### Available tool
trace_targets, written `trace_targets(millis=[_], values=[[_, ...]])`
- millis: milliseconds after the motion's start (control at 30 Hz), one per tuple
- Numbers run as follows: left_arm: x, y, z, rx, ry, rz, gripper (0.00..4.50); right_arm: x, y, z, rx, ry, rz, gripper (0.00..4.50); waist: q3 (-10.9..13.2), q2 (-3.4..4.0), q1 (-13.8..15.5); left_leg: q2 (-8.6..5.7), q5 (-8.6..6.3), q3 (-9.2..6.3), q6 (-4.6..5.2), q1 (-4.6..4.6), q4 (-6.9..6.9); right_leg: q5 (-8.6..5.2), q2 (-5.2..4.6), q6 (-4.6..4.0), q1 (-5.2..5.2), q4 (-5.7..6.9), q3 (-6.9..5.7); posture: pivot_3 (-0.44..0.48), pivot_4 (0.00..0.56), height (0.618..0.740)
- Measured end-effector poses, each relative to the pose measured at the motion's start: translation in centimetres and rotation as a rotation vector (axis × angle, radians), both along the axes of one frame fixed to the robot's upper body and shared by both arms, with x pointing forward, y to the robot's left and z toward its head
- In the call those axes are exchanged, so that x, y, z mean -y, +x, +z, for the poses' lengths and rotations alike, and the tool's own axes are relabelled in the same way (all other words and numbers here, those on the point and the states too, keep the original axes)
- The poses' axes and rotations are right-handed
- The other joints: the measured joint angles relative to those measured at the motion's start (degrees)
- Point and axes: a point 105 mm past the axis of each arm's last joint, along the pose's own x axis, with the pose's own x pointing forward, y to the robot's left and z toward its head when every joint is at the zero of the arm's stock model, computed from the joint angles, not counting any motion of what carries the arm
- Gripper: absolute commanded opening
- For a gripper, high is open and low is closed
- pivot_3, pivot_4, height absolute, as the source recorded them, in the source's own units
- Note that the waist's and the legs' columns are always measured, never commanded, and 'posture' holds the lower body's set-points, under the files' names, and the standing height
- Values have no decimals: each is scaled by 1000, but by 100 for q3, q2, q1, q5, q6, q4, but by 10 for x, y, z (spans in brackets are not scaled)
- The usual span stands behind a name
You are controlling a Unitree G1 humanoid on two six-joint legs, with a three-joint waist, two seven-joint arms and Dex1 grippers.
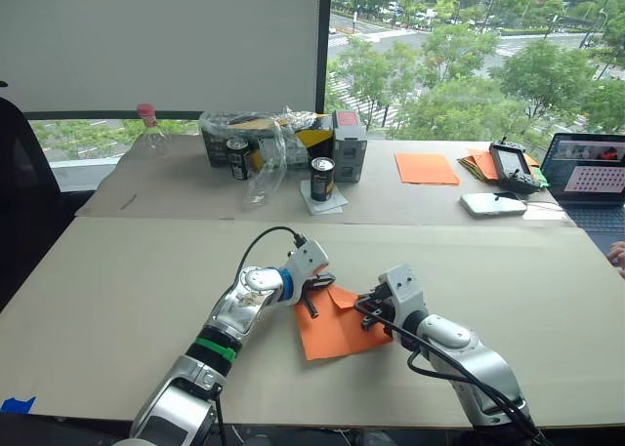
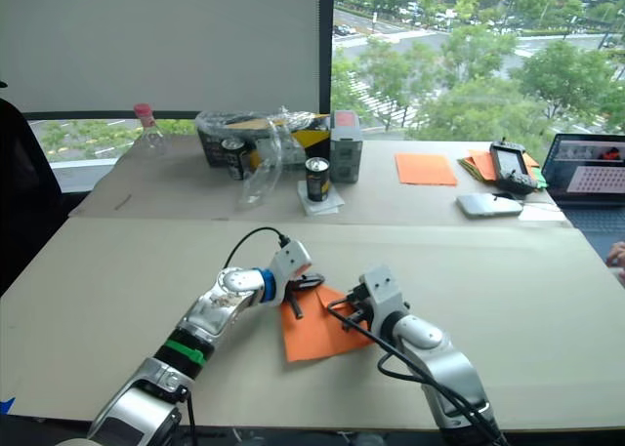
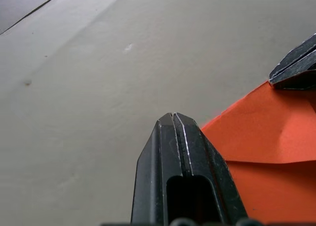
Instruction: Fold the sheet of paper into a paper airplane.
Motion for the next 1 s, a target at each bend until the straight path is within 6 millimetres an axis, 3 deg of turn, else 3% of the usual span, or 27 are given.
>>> trace_targets(millis=[233, 533, 600, 700, 833, 1000], values=[[-17, 2, 1, -6, -5, 64, 0, -2, 1, 0, -1, -2, 9, 24, -6, -1, -32, 6, 0, 1, 0, 7, -3, 0, 8, -3, -2, 5, 7, 0, 150, 715], [-63, 3, 11, -67, -155, 190, 0, 1, 7, 14, 47, -25, 24, 24, 11, 7, -52, 3, 1, 0, -1, -48, -3, 4, 8, -14, -58, 12, 9, 0, 150, 715], [-67, 1, 15, -69, -182, 191, 0, 3, 9, 21, 59, -34, 36, 24, 23, 7, -26, -1, 9, 1, -13, -95, 0, 36, 7, -65, -114, 29, 16, 0, 150, 715], [-67, -2, 21, -67, -214, 165, 0, 5, 14, 43, 108, -10, 49, 24, 33, 7, 22, -6, 19, 1, -28, -169, 4, 40, 3, -72, -203, 70, 18, 0, 150, 715], [-70, -13, 27, -69, -241, 124, 0, 16, 19, 73, 185, -17, 73, 24, 45, 14, 27, -4, 23, 0, -34, -179, 4, 41, 5, -75, -215, 70, 16, 0, 150, 715], [-89, -23, 22, -130, -276, 164, 0, 22, 14, 75, 167, -34, 129, 24, 72, 13, 20, -4, 23, 3, -33, -177, 4, 42, 4, -76, -212, 73, 16, 0, 150, 715]])
